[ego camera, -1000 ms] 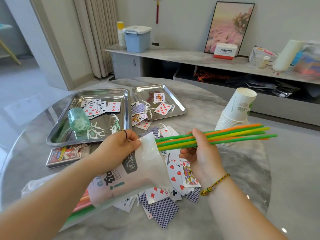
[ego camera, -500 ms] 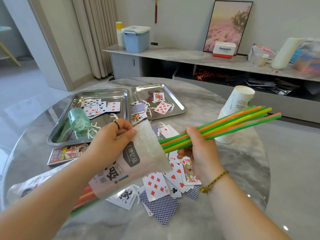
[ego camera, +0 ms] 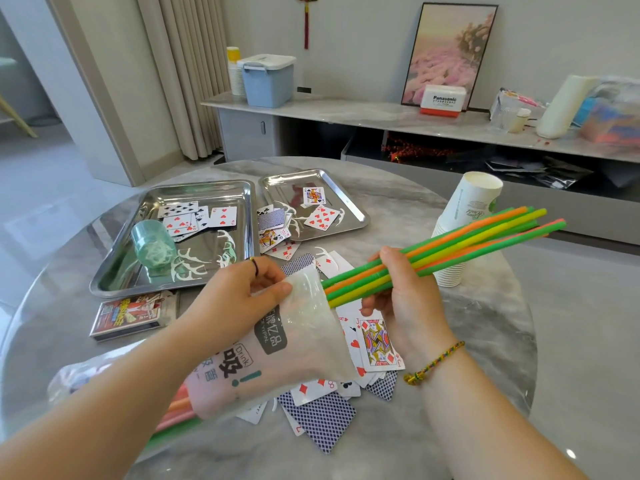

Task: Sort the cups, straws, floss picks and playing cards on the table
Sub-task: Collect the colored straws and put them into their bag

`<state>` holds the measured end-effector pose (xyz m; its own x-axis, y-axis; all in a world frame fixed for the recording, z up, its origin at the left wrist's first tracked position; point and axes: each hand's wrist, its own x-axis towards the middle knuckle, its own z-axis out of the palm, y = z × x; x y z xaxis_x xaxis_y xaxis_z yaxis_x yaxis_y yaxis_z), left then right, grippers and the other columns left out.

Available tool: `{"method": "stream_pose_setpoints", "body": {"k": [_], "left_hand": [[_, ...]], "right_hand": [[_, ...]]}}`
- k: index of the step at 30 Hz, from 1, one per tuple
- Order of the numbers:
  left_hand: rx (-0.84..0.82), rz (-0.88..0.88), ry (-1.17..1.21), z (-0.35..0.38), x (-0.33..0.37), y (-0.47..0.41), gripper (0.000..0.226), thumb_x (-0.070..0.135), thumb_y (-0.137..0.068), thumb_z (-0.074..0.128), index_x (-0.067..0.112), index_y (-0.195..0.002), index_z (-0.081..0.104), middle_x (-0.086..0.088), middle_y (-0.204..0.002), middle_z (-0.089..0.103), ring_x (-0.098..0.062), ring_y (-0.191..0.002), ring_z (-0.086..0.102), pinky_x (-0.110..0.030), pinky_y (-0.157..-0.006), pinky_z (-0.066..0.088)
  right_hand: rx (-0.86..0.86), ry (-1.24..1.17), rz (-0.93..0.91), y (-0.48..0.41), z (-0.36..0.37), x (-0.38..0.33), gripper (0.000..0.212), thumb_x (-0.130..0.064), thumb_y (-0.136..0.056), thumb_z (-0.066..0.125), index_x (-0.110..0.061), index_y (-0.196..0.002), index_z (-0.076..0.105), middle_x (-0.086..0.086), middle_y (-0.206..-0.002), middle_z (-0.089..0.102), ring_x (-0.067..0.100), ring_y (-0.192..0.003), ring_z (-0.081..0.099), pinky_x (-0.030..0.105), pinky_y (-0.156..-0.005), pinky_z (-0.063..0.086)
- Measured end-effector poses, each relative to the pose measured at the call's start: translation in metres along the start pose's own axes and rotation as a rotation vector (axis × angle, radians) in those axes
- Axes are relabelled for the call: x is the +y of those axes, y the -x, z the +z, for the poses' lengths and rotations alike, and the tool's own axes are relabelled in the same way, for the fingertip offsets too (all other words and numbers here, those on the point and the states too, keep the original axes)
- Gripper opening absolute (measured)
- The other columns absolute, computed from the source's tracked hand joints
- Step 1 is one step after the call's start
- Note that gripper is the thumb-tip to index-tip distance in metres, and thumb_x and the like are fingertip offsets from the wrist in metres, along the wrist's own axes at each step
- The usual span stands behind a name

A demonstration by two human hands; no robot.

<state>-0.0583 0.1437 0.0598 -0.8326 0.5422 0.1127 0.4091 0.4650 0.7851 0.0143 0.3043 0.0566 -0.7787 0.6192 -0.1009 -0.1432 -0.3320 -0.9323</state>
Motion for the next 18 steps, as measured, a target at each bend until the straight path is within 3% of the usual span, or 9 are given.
{"method": "stream_pose_setpoints", "body": {"k": [4,10,18], "left_hand": [[-0.026,-0.016,0.054,0.004,0.001,-0.002,0.021,0.014,-0.085,0.060,0.025,-0.068,0.056,0.009,-0.071,0.063,0.012,-0.056,0.056,-0.002,-0.058,0.043],[0.057,-0.034,0.069,0.008,0.001,-0.001,0.020,0.015,-0.087,0.057,0.025,-0.070,0.054,0.008,-0.071,0.061,-0.002,-0.062,0.055,-0.003,-0.056,0.042],[0.091,-0.042,0.095,0.005,0.004,-0.002,0.016,0.016,-0.087,0.057,0.023,-0.073,0.056,0.005,-0.073,0.063,-0.002,-0.061,0.056,-0.004,-0.055,0.042]], "right_hand": [[0.015,-0.044,0.024,0.002,0.002,0.003,0.029,-0.013,-0.091,0.047,-0.007,-0.063,0.051,-0.001,-0.035,0.046,0.009,-0.026,0.042,0.015,-0.031,0.037],[-0.029,-0.012,0.015,0.008,0.009,0.010,0.027,-0.013,-0.091,0.049,-0.008,-0.065,0.051,-0.002,-0.037,0.051,0.009,-0.028,0.045,0.016,-0.032,0.040],[-0.134,0.040,0.036,0.007,0.009,0.010,0.029,-0.009,-0.090,0.049,-0.010,-0.061,0.054,0.000,-0.038,0.051,0.011,-0.029,0.044,0.016,-0.032,0.036]]}}
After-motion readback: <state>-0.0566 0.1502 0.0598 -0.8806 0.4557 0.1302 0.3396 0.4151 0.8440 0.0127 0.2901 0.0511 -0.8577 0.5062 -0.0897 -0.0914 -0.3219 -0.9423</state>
